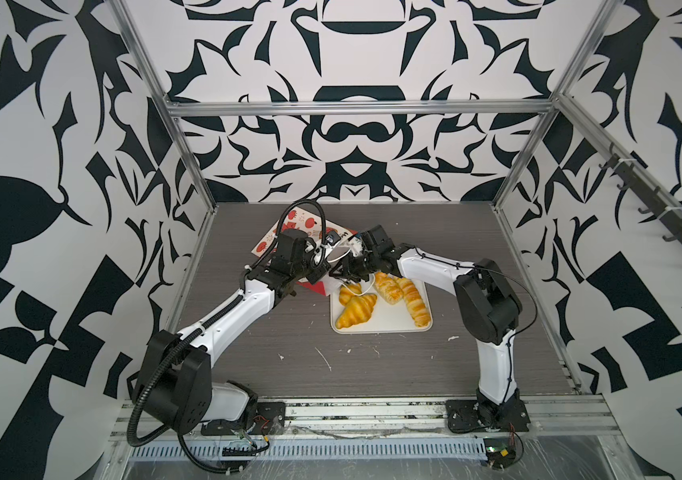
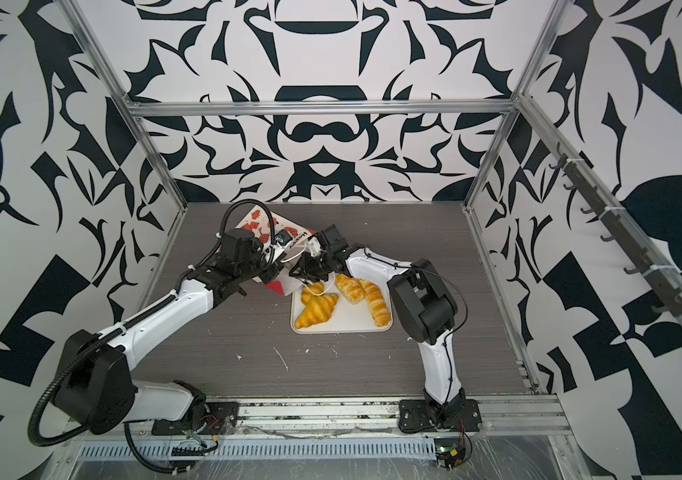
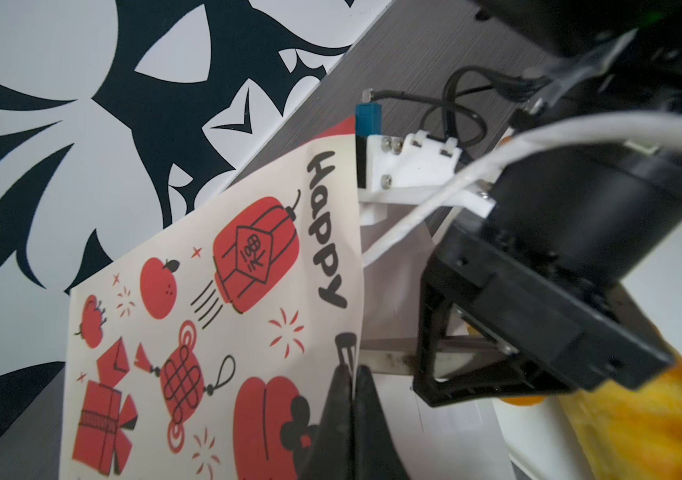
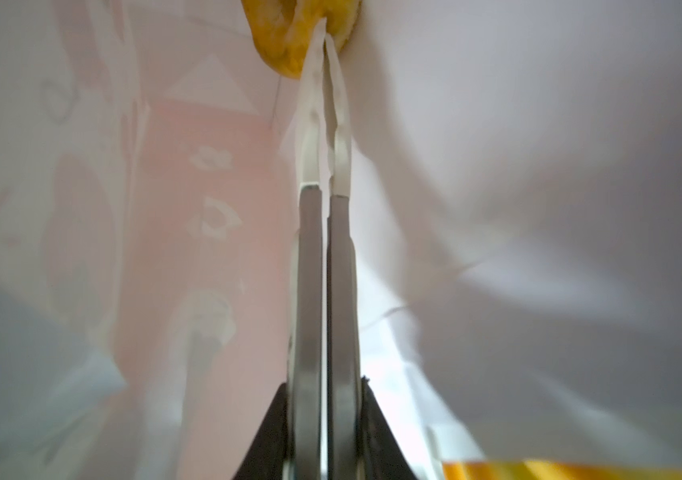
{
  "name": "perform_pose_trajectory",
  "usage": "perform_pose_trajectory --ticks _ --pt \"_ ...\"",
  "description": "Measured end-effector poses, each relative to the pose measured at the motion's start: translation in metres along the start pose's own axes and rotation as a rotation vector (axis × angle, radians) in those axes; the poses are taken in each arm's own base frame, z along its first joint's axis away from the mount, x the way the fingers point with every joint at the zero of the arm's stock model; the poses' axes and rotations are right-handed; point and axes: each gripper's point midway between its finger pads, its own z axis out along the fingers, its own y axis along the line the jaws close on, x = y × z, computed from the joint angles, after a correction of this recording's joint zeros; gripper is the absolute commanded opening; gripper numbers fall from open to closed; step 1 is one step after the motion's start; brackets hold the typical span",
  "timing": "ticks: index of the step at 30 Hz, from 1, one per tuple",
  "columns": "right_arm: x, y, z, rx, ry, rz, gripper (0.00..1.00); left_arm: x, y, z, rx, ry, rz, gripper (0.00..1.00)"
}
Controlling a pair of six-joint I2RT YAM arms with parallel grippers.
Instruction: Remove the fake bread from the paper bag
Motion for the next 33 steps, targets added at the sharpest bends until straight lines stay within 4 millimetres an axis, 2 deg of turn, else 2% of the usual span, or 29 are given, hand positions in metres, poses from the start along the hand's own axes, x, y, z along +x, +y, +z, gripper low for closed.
perform_pose_trajectory --ticks 4,9,10,12,15,17,26,33 --pt "0.011 0.004 -0.013 0.003 -0.007 -0.006 0.0 0.0 0.0 0.008 0.012 0.009 0.003 0.0" --pt "0.006 0.016 -0.027 -0.017 -0.046 -0.029 0.0 0.007 -0.002 0.014 0.027 0.038 0.0 0.0" --pt "0.004 0.017 -0.028 -0.02 -0.052 -0.032 0.03 0.009 -0.003 0.015 0.03 0.044 -0.001 0.0" --pt "0.002 0.017 -0.03 -0.025 -0.059 -0.034 0.15 0.01 -0.004 0.015 0.034 0.047 -0.002 0.0" --pt "0.001 0.015 -0.03 -0.024 -0.059 -0.029 0.26 0.01 -0.005 0.015 0.042 0.049 -0.003 0.0" --pt "0.001 0.014 -0.029 -0.028 -0.054 -0.027 0.29 0.011 -0.007 0.015 0.05 0.052 -0.003 0.0" --pt "0.008 -0.005 -0.011 -0.023 -0.001 0.025 0.33 0.014 -0.007 0.013 0.059 0.073 -0.001 0.0" --pt "0.0 0.0 -0.012 -0.054 -0.034 0.028 0.36 0.008 -0.002 0.013 0.038 0.066 0.001 0.0"
